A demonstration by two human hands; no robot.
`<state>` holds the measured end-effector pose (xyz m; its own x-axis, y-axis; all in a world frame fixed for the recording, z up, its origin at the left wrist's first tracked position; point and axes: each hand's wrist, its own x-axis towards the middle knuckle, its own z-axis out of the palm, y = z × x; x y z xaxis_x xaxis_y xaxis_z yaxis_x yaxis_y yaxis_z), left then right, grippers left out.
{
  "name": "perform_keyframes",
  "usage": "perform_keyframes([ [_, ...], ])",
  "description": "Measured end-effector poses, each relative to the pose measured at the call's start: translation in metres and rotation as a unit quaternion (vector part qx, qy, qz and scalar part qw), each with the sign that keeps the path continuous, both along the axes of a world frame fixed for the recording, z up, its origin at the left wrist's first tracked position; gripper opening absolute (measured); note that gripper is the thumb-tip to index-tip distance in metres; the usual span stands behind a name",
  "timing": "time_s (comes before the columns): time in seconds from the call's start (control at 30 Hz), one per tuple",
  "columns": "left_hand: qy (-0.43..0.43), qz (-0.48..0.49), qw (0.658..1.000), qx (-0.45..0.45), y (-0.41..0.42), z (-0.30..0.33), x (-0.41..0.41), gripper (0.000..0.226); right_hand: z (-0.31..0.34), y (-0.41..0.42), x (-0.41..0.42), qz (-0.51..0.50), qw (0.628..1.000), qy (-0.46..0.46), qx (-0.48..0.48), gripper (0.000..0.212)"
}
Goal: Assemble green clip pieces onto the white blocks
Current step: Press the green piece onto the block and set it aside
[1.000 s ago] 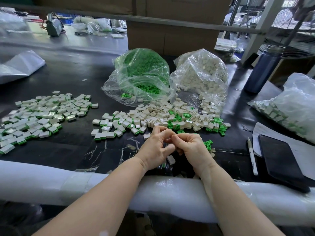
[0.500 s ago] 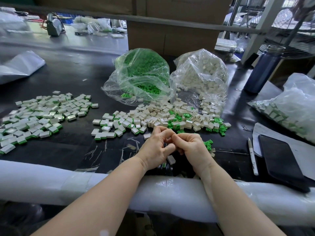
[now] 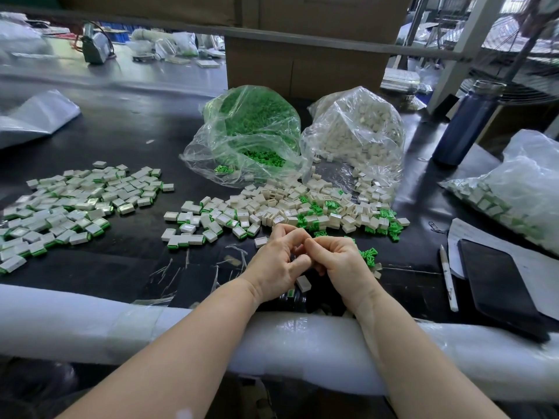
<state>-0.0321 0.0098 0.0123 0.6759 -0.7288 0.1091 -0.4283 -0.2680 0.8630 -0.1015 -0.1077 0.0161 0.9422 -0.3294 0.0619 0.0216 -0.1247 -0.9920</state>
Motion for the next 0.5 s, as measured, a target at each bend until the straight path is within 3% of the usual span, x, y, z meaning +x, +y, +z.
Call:
perform_keyframes([
  [0.5,0.006,0.001,1.000,-0.006,-0.0007,-0.0020,0.0008,0.014,-0.0005,0.0000,-0.0004,0.005,1.000,0.003,0.030,0.026],
])
